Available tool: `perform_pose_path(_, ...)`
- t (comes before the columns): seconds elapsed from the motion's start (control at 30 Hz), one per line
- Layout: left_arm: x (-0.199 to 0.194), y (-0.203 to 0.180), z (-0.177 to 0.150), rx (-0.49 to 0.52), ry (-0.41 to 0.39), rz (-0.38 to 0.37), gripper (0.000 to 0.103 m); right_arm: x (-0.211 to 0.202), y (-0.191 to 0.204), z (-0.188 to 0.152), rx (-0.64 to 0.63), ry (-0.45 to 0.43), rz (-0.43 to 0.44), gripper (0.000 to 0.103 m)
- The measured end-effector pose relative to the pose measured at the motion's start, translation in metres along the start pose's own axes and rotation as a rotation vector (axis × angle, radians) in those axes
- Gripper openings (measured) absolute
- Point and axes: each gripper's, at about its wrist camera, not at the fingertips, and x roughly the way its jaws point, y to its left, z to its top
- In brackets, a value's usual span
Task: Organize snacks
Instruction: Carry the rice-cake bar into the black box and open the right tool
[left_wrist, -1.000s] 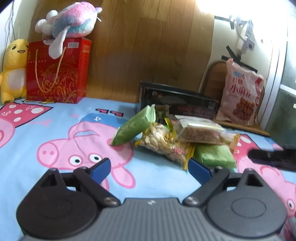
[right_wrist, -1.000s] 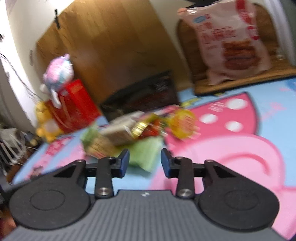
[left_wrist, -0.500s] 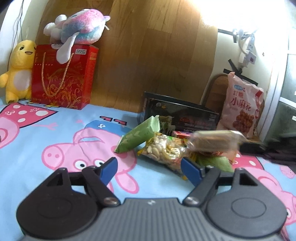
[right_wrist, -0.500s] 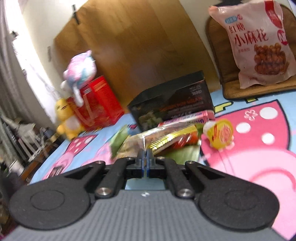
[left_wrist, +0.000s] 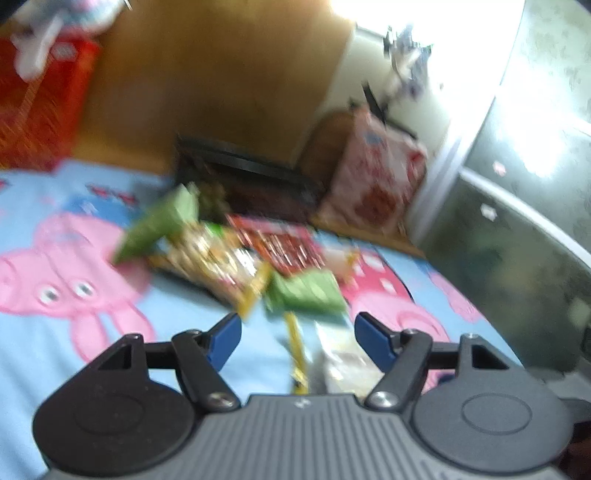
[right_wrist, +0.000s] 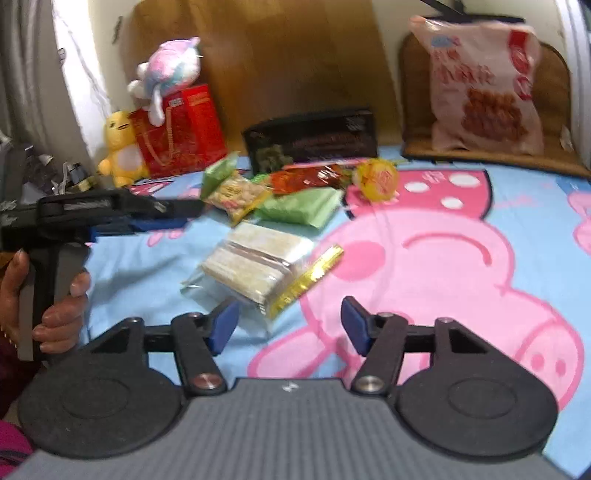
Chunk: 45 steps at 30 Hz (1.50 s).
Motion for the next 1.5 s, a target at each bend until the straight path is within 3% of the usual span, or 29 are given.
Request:
perform_pose_path(0.13, 0.025, -0.001, -0.003, -0.047, 0.181, -0.052, 0.065, 0.019, 0.009, 0.001, -0.065, 0.024, 0.021, 0.063)
perform_pose_path(0.17, 0.026, -0.002, -0.004, -0.054, 0.169, -0.06, 0.062, 0.03, 0.012, 0.001, -0.074, 0.048, 0.027, 0.058)
perform_pose_path(0.23, 0.03, -0.007, -0.006, -0.063, 0.196, -0.09, 0.049, 0.039, 0.021, -0.004, -0.113, 0.031, 0.007, 0.039)
perform_pose_path(0.27, 0.03, -0.011, -0.006, -0.067, 0.195, -0.086, 0.05, 0.043, 0.028, -0.002, -0.141, 0.026, -0.02, 0.038)
perform_pose_path(0.37, 0.023, -0.021, 0.004, -0.019, 0.136, -0.037, 0.05, 0.047, 0.029, 0.015, -0.137, -0.014, -0.018, 0.038)
perform_pose_path(0.5, 0.014, -0.015, 0.038, -0.034, 0.062, -0.072, 0.05, 0.046, 0.023, 0.046, -0.132, -0.094, 0.001, 0.038)
perform_pose_path(0.63, 0.028, -0.012, 0.087, -0.019, -0.016, -0.061, 0.05, 0.061, 0.013, 0.09, -0.148, -0.151, -0.012, 0.038)
perform_pose_path(0.87, 0.081, 0.012, 0.164, -0.082, -0.063, 0.02, 0.05, 0.12, -0.018, 0.165, -0.094, -0.141, -0.017, 0.038)
perform_pose_path(0.97, 0.105, 0.026, 0.182, -0.111, -0.071, 0.084, 0.052, 0.151, -0.028, 0.185, -0.086, -0.108, -0.035, 0.047)
perform_pose_path(1.07, 0.111, 0.043, 0.185, -0.157, -0.067, 0.106, 0.052, 0.158, -0.046, 0.194, -0.024, -0.131, -0.091, 0.051)
perform_pose_path(1.17, 0.081, 0.058, 0.175, -0.155, -0.2, 0.158, 0.056, 0.144, -0.078, 0.188, 0.13, -0.202, -0.071, 0.061)
perform_pose_path(1.23, 0.073, 0.073, 0.171, -0.188, -0.23, 0.205, 0.057, 0.147, -0.093, 0.183, 0.183, -0.196, -0.098, 0.061)
perform_pose_path(1.33, 0.088, 0.094, 0.167, -0.254, -0.124, 0.228, 0.057, 0.161, -0.112, 0.173, 0.307, -0.128, -0.085, 0.061)
perform_pose_path(1.4, 0.102, 0.101, 0.161, -0.267, -0.06, 0.235, 0.049, 0.168, -0.12, 0.165, 0.396, -0.087, -0.034, 0.062)
perform_pose_path(1.47, 0.11, 0.104, 0.155, -0.265, -0.044, 0.19, 0.051, 0.164, -0.116, 0.158, 0.409, -0.097, -0.029, 0.062)
perform_pose_path(1.5, 0.11, 0.102, 0.152, -0.253, -0.051, 0.203, 0.052, 0.16, -0.111, 0.157, 0.388, -0.088, -0.032, 0.062)
